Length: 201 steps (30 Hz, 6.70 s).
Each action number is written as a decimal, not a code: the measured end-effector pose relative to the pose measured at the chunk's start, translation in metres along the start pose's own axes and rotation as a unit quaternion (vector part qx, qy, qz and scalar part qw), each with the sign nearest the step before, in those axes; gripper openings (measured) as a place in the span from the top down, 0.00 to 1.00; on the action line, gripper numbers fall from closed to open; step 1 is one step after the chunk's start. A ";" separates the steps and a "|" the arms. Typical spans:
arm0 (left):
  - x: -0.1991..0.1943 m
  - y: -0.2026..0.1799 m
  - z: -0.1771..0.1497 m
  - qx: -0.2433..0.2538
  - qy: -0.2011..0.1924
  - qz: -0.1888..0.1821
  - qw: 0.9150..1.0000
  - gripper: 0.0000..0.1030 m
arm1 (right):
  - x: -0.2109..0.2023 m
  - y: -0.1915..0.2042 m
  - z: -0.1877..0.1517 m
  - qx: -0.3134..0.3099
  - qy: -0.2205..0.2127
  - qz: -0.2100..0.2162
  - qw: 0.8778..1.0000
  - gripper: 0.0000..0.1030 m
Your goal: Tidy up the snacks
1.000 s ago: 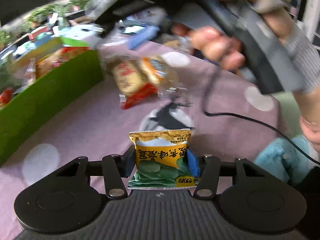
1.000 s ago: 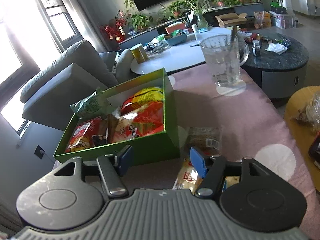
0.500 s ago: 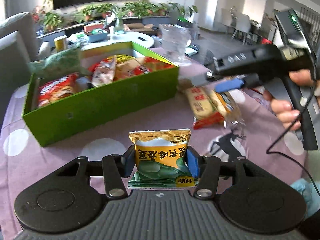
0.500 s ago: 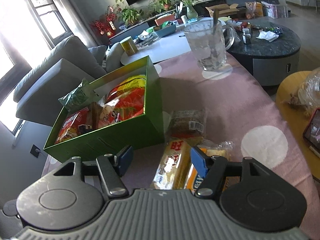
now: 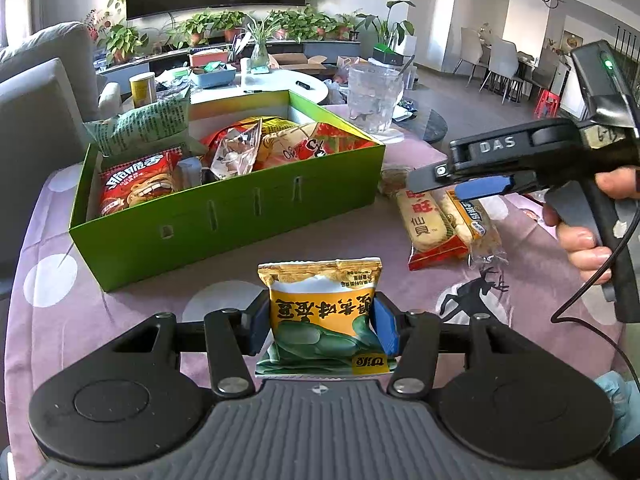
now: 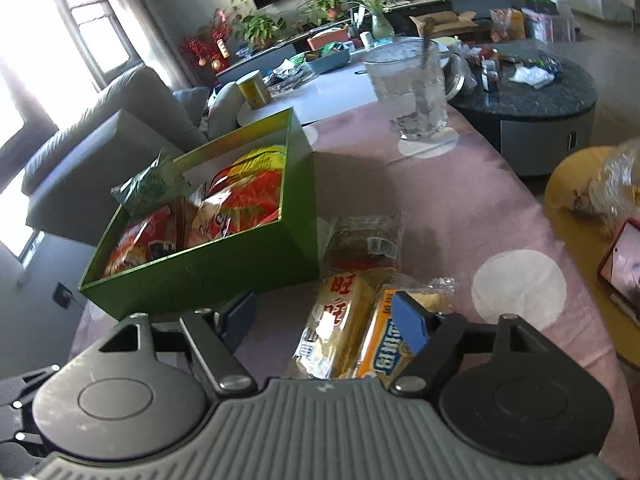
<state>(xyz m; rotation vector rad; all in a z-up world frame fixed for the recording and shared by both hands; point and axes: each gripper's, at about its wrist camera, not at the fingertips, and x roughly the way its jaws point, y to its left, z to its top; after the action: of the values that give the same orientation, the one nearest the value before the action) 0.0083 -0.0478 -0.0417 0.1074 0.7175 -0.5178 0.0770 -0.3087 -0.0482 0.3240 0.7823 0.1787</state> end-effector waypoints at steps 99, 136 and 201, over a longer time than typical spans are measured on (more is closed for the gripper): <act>0.062 0.081 0.109 -0.048 -0.057 0.065 0.995 0.52 | 0.048 0.089 0.073 -0.079 -0.043 0.055 0.994 0.20; 0.042 0.073 0.082 -0.070 -0.072 0.083 0.992 0.27 | 0.045 0.060 0.074 -0.053 -0.040 0.036 0.997 0.19; 0.071 -0.061 0.023 0.030 0.070 -0.058 0.995 0.61 | 0.044 -0.019 0.033 -0.254 0.046 -0.003 0.966 0.08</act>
<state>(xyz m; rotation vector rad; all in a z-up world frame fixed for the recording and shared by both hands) 0.0375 -0.1368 -0.0657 0.1601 0.8479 -0.6479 0.1319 -0.3214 -0.0624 -0.1737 0.7992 0.3812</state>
